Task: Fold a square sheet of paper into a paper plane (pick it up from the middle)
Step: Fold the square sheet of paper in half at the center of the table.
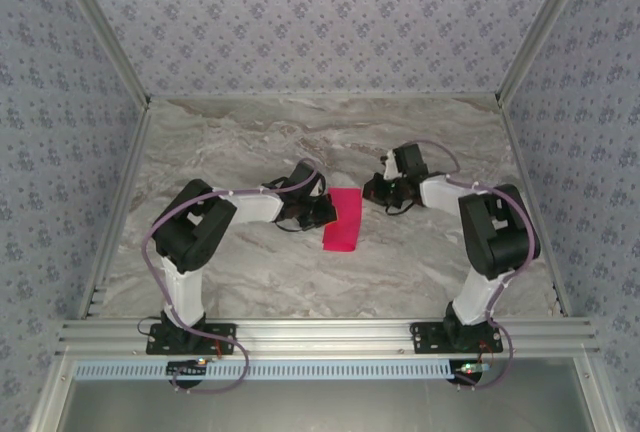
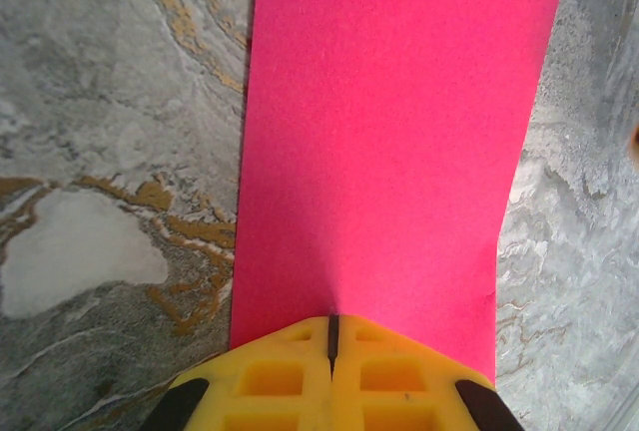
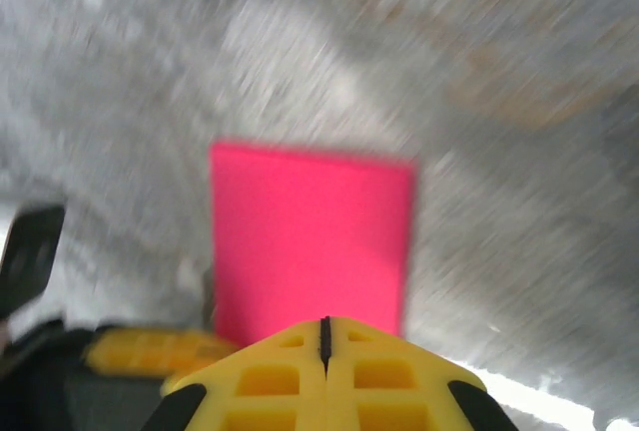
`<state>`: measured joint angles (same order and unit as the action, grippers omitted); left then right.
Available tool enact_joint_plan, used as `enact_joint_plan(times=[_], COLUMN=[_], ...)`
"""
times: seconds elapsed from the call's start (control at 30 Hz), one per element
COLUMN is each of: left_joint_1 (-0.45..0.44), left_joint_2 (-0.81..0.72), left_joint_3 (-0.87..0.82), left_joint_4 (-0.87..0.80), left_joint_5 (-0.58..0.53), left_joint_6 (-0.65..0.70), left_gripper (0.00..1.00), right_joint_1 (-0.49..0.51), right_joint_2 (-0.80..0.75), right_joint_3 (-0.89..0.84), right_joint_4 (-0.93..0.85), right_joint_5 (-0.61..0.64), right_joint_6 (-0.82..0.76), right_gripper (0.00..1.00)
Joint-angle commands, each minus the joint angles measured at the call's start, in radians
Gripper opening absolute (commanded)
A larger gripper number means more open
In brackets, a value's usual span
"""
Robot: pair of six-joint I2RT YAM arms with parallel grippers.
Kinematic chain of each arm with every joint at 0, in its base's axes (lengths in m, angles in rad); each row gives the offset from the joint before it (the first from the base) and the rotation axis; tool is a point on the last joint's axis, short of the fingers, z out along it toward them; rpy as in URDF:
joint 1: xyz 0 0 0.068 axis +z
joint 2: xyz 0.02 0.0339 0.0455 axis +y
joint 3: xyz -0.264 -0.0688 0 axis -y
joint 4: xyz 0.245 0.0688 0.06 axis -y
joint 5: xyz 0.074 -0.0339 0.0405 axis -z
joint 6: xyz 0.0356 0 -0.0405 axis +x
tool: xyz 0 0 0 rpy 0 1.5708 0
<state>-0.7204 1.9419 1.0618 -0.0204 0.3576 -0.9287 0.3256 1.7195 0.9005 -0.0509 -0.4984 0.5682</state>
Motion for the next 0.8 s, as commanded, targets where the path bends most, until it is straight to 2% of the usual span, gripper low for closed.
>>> enact_joint_plan(times=[0.0, 0.23, 0.53, 0.77], left_joint_1=[-0.010, -0.011, -0.010, -0.010], left_joint_2=[0.104, 0.103, 0.106, 0.106], left_joint_3=[-0.089, -0.092, -0.094, -0.105], left_joint_4=[-0.266, -0.259, -0.255, -0.241], left_joint_5=[-0.124, -0.129, -0.141, -0.160], left_joint_6=[0.002, 0.002, 0.002, 0.003], left_gripper=[0.00, 0.00, 0.00, 0.00], right_joint_1=[0.048, 0.115, 0.122, 0.118], right_joint_2=[-0.042, -0.024, -0.015, -0.098], right_joint_3=[-0.064, -0.097, -0.152, -0.261], right_joint_4=[-0.044, -0.034, -0.093, -0.125], right_joint_5=[-0.025, -0.033, -0.030, -0.031], right_joint_6=[0.040, 0.079, 0.022, 0.001], right_gripper=[0.00, 0.00, 0.00, 0.00])
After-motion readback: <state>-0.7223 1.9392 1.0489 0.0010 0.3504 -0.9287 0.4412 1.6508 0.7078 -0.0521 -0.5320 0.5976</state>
